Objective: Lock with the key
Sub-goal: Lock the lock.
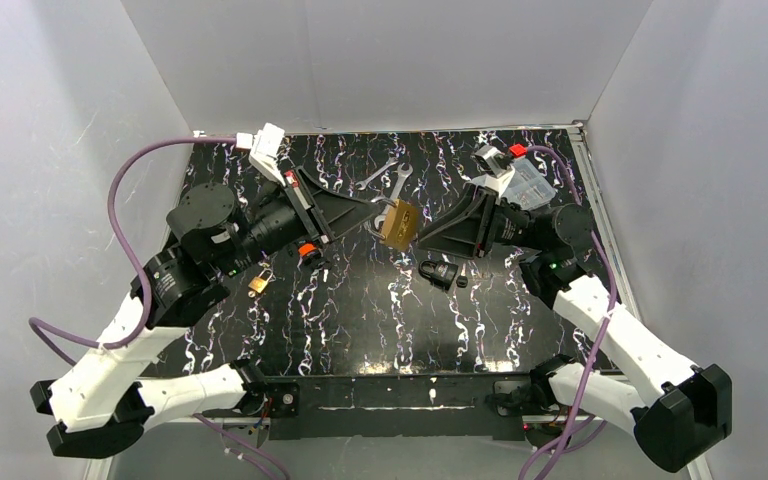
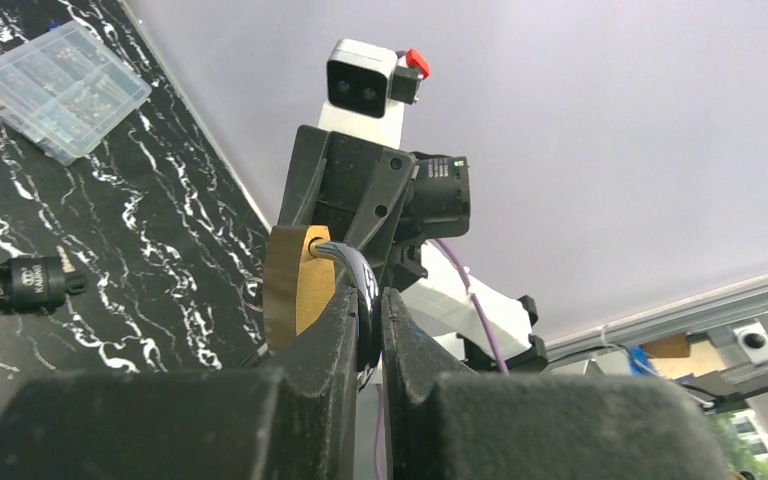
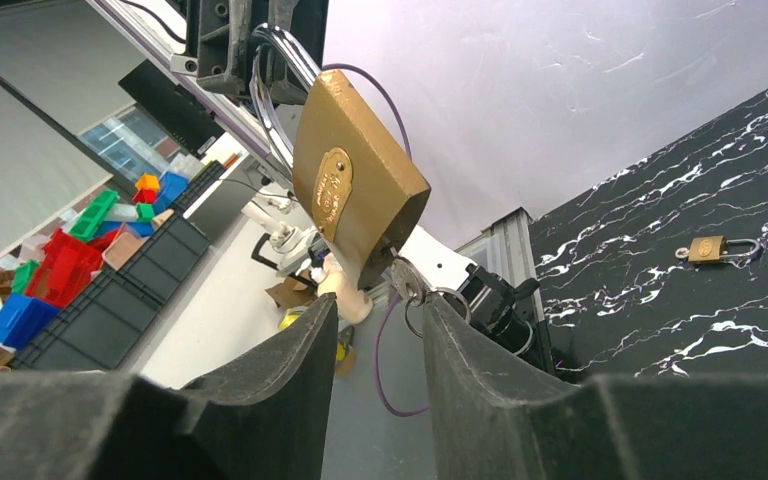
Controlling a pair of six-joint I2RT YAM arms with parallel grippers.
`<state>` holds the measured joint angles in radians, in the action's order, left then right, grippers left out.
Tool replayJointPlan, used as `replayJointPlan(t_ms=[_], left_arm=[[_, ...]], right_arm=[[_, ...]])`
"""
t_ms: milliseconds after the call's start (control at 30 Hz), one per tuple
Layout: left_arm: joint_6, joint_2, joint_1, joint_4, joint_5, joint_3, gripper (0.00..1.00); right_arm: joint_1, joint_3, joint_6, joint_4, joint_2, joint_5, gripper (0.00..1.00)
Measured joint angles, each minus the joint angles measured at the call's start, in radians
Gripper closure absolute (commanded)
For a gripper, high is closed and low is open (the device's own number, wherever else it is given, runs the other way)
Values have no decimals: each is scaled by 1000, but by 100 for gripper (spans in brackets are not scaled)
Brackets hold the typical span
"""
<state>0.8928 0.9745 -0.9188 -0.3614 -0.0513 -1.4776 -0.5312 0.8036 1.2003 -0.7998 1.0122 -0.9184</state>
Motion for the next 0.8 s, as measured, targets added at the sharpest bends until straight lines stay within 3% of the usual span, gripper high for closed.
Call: replayJointPlan(t_ms=[300, 533, 800], left_arm=[[65, 5, 51, 52, -84, 16, 100], [85, 5, 64, 76, -121, 20, 100], [83, -8, 97, 61, -144, 30, 100]], right_arm=[[2, -2, 16, -19, -6, -2, 67], [2, -2, 42, -34, -5, -2, 99], [2, -10, 21, 3, -24, 3, 99]])
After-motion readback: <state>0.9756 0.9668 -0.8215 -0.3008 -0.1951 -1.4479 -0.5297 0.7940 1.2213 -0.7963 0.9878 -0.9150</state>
